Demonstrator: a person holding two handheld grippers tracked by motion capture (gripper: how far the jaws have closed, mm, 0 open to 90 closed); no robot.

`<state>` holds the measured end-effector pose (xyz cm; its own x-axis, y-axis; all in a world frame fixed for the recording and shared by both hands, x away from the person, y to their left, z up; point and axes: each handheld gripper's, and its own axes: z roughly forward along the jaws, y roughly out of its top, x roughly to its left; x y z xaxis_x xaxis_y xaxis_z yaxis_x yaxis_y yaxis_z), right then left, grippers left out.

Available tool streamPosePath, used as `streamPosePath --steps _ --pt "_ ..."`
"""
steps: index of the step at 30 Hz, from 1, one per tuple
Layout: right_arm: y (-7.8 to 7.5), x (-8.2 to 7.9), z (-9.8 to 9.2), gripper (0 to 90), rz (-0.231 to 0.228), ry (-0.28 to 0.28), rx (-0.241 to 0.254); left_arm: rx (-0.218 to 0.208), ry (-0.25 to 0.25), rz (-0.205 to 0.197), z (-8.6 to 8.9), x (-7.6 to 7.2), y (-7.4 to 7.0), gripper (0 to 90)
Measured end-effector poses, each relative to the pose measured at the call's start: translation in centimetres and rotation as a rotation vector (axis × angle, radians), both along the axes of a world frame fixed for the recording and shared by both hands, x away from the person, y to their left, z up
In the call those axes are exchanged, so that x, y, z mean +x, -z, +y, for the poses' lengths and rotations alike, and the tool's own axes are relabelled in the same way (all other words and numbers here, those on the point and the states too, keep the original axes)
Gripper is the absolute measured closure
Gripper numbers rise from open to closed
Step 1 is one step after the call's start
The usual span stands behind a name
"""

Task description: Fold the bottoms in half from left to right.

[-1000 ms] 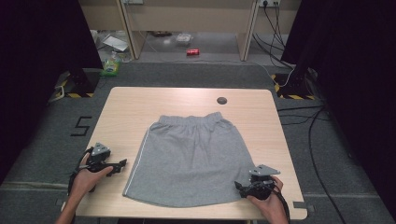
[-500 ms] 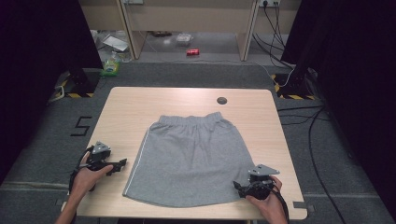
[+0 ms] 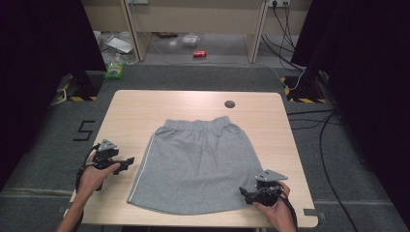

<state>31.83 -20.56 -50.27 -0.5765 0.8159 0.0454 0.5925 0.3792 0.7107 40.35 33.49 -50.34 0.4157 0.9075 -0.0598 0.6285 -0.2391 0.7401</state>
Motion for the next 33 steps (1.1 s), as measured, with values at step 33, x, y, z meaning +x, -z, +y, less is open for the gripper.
streamPosePath --steps 33 --pt "0.0 0.1 0.7 20.8 -0.003 -0.015 0.021 -0.081 0.015 0.018 -4.6 8.1 -3.3 33.8"
